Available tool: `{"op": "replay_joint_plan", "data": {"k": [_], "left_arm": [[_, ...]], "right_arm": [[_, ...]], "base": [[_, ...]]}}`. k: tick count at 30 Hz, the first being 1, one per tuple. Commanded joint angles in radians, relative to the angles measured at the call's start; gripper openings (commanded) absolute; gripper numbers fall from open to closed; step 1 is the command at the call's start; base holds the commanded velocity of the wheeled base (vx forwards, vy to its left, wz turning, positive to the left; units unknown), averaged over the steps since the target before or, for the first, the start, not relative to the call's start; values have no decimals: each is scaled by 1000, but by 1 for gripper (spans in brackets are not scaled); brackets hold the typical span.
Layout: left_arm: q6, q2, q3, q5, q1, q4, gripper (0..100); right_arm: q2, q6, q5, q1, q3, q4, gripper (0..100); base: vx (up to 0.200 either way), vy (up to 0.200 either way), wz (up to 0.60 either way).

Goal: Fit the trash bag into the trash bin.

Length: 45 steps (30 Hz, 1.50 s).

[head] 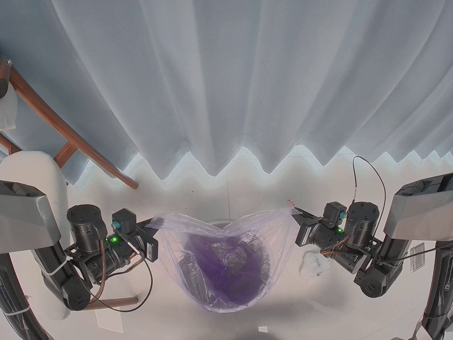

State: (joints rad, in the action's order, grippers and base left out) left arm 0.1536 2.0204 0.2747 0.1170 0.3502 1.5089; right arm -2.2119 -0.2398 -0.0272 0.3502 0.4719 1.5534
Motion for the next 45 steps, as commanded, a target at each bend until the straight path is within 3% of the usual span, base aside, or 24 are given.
{"op": "replay_joint_plan", "data": {"k": [1,11,19,26,28,35,45], "left_arm": [[-37,4,24,-19,15,1,0],[-72,44,17,-31,44,-1,0],[-180,75,29,-33,89,-1,0],[-233,133,100,-69,79,-1,0],[-302,165,149,-103,78,-3,0],[-353,235,216,-105,56,-4,0],[-365,294,267,-106,9,-15,0]], "right_arm": [[-3,-1,1,0,-12,17,0],[-15,-9,43,-31,-10,17,0],[-15,-164,116,-68,8,16,0],[-48,-202,113,-85,74,16,0],[-60,-269,112,-91,106,16,0],[-68,-374,115,-120,155,8,0],[-140,-401,113,-151,220,7,0]], "base": [[0,0,0],[0,0,0],[0,0,0],[0,0,0],[0,0,0],[0,0,0],[0,0,0]]}}
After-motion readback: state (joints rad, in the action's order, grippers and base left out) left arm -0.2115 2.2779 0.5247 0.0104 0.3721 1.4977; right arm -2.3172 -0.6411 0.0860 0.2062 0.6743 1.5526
